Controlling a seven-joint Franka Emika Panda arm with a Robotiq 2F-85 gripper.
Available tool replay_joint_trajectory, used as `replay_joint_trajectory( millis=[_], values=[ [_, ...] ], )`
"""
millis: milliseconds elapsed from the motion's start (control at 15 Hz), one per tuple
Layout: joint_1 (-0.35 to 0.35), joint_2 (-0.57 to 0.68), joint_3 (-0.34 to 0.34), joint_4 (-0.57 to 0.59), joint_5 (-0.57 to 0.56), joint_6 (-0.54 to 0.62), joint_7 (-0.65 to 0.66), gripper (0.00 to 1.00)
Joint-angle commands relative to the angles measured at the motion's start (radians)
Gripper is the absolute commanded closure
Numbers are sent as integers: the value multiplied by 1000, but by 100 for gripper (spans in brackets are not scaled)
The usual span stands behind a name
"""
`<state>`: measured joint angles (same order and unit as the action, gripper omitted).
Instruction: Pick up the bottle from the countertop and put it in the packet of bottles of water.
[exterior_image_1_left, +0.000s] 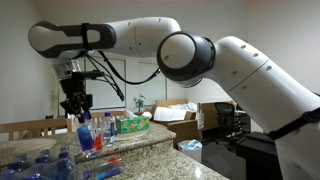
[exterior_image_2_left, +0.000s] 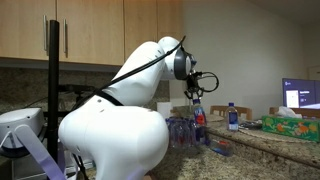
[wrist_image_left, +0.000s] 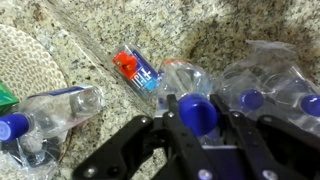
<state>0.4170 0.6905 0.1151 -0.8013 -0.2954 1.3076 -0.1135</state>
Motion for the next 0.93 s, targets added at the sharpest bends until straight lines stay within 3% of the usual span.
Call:
replay_joint_trajectory(
  millis=[0, 333, 467, 533, 867],
  values=[
    [61, 40, -12, 136, -34, -90, -40, 89],
    [105, 69, -9, 276, -1, -139, -67, 89],
    [82, 63, 25, 282, 41, -91, -108, 89],
    [83, 101, 20, 353, 69, -111, -138, 89],
    [69, 172, 37, 435, 176, -123, -244, 89]
  ],
)
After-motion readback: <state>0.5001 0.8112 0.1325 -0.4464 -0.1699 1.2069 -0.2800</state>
